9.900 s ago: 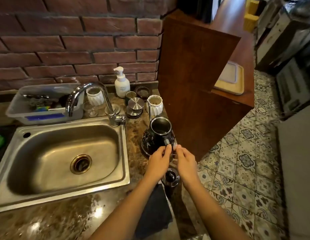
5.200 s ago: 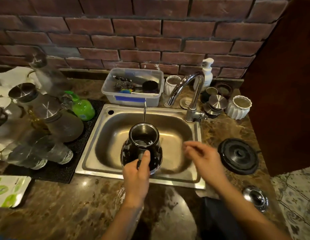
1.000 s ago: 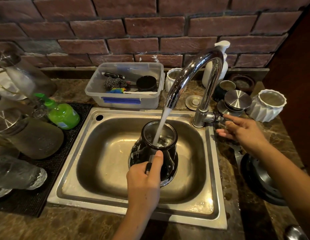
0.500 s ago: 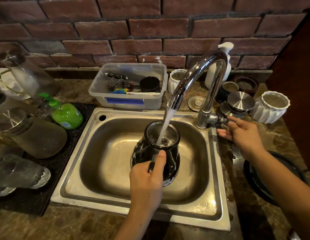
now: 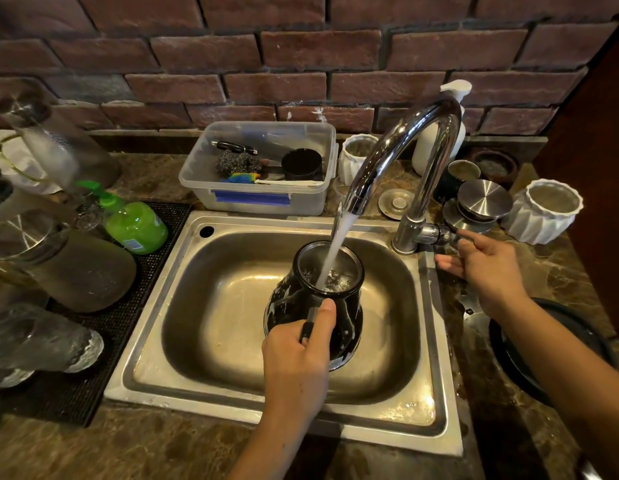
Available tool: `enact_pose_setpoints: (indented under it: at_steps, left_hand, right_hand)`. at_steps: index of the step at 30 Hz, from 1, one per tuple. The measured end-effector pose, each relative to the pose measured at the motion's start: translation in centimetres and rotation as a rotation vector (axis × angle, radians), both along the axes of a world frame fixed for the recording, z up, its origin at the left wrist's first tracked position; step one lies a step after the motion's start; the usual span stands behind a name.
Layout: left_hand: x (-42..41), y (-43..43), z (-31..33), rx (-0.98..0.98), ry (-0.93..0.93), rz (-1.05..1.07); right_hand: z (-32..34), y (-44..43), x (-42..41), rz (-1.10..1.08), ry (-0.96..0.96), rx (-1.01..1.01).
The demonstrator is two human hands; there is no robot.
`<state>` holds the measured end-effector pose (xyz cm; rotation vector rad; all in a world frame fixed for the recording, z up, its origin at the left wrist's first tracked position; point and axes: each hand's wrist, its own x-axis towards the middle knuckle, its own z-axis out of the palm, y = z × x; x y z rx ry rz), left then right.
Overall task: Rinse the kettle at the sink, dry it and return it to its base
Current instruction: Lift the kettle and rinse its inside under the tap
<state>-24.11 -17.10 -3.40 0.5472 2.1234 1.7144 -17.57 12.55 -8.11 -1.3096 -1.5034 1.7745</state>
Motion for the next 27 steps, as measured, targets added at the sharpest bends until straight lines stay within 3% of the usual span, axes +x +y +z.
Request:
enact_pose_setpoints:
  at_steps: [13, 18, 23, 27]
  left_hand:
    - [0.4, 0.2, -0.8, -0.036, -0.016, 0.038]
    - [1.0, 0.3, -0.6, -0.066, -0.019, 0.08]
    - [1.8, 0.3, 1.1, -0.065, -0.018, 0.121]
    - [2.8, -0.2, 2.4, -0.05, -0.035, 0.134]
  right_hand:
    - [0.4, -3.6, -1.8, -0.034, -0.299, 0.253]
    - [2.5, -5.4, -0.3, 0.105, -0.43, 0.303]
    - [5.7, -9.1, 1.7, 0.149, -0.319, 0.277]
    - [9.1, -13.4, 4.1, 0.175, -0.066, 0.309]
